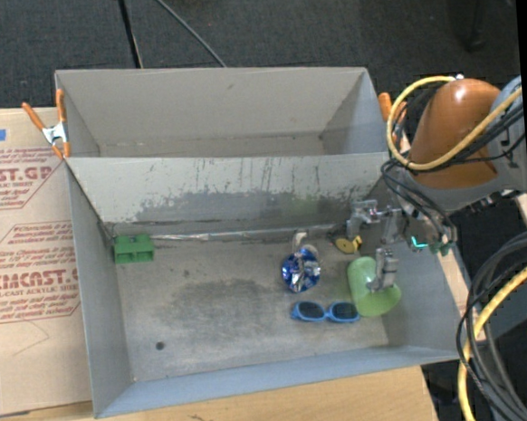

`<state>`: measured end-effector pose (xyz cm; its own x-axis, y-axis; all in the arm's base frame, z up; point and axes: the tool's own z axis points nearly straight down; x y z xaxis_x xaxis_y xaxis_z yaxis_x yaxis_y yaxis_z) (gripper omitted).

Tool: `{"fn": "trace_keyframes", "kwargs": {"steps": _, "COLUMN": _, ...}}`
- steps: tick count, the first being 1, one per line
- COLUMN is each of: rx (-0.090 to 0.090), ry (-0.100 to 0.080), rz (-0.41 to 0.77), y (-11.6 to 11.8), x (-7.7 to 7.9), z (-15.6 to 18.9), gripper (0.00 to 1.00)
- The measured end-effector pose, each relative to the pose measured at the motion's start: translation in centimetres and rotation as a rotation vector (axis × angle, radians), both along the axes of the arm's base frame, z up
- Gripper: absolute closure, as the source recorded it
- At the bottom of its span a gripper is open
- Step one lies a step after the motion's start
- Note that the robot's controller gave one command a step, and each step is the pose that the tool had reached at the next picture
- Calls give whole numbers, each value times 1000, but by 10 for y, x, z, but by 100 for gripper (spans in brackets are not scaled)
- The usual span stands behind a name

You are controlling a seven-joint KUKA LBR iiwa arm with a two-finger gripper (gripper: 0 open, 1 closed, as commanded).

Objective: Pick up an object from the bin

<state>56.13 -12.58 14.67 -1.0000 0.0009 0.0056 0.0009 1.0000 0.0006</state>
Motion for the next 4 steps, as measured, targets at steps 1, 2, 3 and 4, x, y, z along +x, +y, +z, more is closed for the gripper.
{"fn": "trace_keyframes", "kwargs": {"steps": 1, "rx": 26, "ry": 20, "rz": 185, "y": -4, "x": 1, "z": -72, "gripper": 0}}
{"fn": "trace_keyframes", "kwargs": {"steps": 2, "rx": 5, "ry": -4, "rz": 635, "y": 51, "x": -56, "z": -78, "gripper": 0}}
{"fn": "trace_keyframes", "kwargs": {"steps": 3, "rx": 2, "ry": -13, "rz": 783, "y": 110, "x": -73, "z": -76, "gripper": 0}}
{"fn": "trace_keyframes", "kwargs": {"steps": 4, "rx": -2, "ry": -19, "rz": 710, "y": 109, "x": -76, "z": -75, "gripper": 0}}
